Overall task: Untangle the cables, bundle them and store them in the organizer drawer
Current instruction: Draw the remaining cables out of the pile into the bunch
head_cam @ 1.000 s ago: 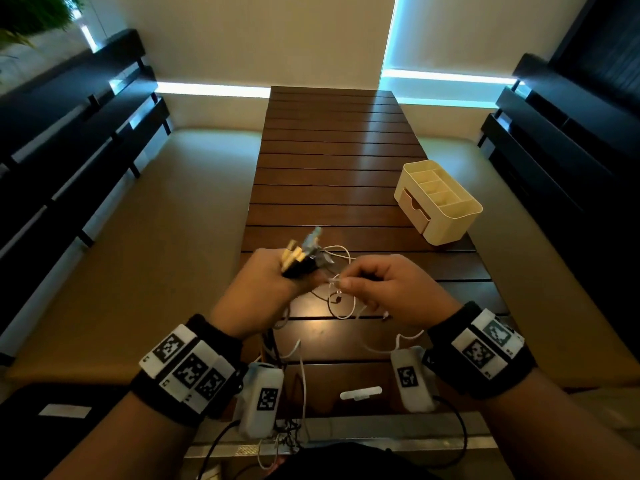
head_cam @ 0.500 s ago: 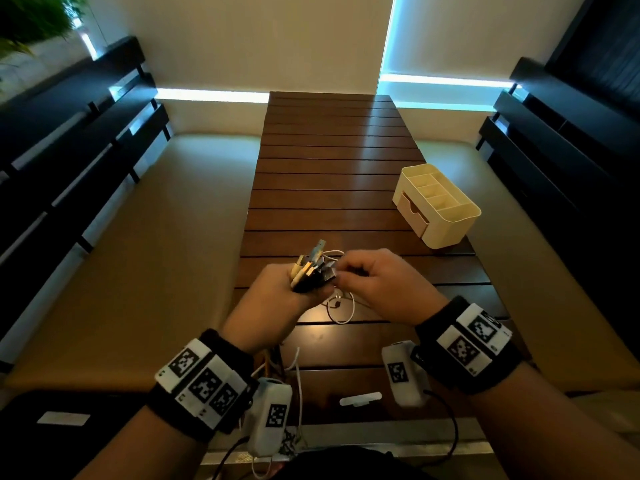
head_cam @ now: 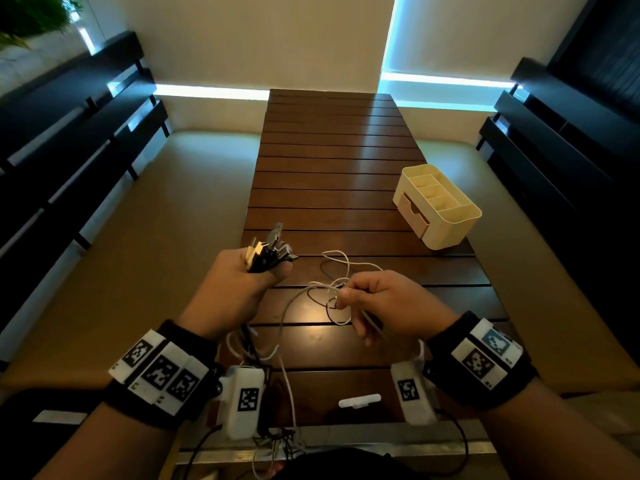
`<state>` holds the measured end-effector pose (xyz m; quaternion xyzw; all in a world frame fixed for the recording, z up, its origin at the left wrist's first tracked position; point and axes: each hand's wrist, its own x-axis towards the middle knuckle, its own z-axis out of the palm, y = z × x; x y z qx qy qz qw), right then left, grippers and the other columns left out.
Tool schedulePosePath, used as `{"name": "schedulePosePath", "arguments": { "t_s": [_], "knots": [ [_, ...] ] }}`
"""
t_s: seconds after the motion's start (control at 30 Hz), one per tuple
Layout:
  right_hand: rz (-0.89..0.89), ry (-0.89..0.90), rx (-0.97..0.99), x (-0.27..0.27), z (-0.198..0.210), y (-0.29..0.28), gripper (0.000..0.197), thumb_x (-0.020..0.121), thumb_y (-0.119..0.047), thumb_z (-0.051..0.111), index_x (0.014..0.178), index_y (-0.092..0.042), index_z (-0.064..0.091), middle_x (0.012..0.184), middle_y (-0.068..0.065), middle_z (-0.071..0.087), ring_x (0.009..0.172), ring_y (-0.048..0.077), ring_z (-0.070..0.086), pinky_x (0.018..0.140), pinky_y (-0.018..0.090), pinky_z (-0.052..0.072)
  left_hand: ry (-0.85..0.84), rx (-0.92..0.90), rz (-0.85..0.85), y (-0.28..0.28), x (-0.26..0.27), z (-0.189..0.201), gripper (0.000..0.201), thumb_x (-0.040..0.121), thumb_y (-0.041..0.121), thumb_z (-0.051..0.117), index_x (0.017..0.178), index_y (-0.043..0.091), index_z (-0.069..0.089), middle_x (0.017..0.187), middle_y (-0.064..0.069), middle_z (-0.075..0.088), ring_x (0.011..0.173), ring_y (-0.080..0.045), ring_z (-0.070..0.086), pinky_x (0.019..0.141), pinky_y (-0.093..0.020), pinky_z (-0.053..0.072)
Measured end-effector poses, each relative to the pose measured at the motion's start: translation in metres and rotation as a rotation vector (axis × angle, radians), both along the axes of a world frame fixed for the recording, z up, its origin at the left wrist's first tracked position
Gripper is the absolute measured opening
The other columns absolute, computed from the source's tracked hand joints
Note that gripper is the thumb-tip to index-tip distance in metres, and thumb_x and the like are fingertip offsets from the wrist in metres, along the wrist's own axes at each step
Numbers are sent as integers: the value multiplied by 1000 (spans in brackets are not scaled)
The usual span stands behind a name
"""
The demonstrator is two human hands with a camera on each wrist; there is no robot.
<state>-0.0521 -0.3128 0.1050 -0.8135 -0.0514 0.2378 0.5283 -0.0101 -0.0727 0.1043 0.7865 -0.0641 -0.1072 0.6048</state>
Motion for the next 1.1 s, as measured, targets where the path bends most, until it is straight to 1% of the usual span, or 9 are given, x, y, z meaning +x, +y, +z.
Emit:
{"name": "schedulePosePath", "arguments": {
  "t_s": [0.2, 0.3, 0.4, 0.5, 0.63, 0.83, 0.93, 1.0, 1.1],
  "knots": [
    [27, 44, 146, -8, 11, 14, 26, 106, -31, 38, 102, -14, 57, 63, 6, 67, 52, 21, 63, 53, 32, 46, 18, -35, -69, -10, -4, 1, 34, 91, 26, 66, 98, -7, 63, 46, 6, 40, 38, -8, 31, 42, -24, 30],
    [-4, 171, 38, -11, -2, 15, 26, 106, -33, 39, 103, -14, 57, 69, 6, 70, 59, 22, 66, 58, 33, 47, 84, -159, -23, -10, -7, 0, 28, 94, 24, 63, 105, -2, 64, 48, 3, 34, 38, -12, 26, 40, -24, 26],
    [190, 306, -263, -16, -18, 13, 29, 105, -39, 43, 103, -17, 62, 81, 0, 74, 74, 17, 72, 70, 29, 51, 107, -248, 19, -10, -10, 0, 25, 95, 25, 61, 101, 1, 65, 49, 2, 30, 40, -13, 22, 41, -23, 23],
    [399, 152, -672, -17, -28, 10, 40, 99, -53, 47, 108, -20, 68, 84, -11, 65, 76, 3, 59, 70, 24, 42, 121, -293, 24, -10, -12, 0, 30, 93, 30, 60, 94, 0, 63, 49, 1, 29, 40, -13, 21, 41, -22, 23],
    [241, 53, -650, -9, -28, 7, 44, 90, -64, 54, 114, -30, 67, 111, -12, 63, 101, 7, 57, 89, 33, 49, 132, -358, 17, -14, -19, 2, 33, 85, 39, 63, 87, 6, 60, 49, 3, 29, 39, -12, 21, 41, -22, 24],
    [215, -26, -812, -11, -38, 10, 30, 100, -39, 51, 113, -18, 69, 107, 1, 65, 97, 16, 61, 82, 28, 49, 86, -408, 89, -11, -16, 16, 23, 96, 30, 57, 86, 9, 55, 51, 4, 29, 40, -11, 22, 40, -22, 24],
    [322, 132, -682, -24, -43, 9, 21, 97, -35, 57, 100, -21, 73, 84, -5, 67, 78, 11, 63, 71, 24, 49, 68, -403, 128, -3, -12, 19, 23, 98, 29, 55, 86, 10, 56, 53, 3, 30, 41, -12, 24, 40, -21, 26],
    [231, 155, -453, -29, -34, 10, 17, 98, -37, 58, 90, -25, 69, 73, -7, 64, 62, 3, 60, 63, 20, 51, 71, -403, 124, -4, -11, 17, 23, 98, 29, 55, 86, 9, 55, 52, 3, 29, 41, -12, 24, 40, -21, 26],
    [48, 62, -239, -22, -17, 10, 19, 97, -31, 60, 97, -12, 66, 74, -2, 69, 62, 4, 66, 61, 19, 54, 86, -378, 86, -13, -13, 13, 24, 94, 29, 60, 89, 7, 54, 51, 5, 27, 41, -12, 21, 43, -23, 25]
  ]
}}
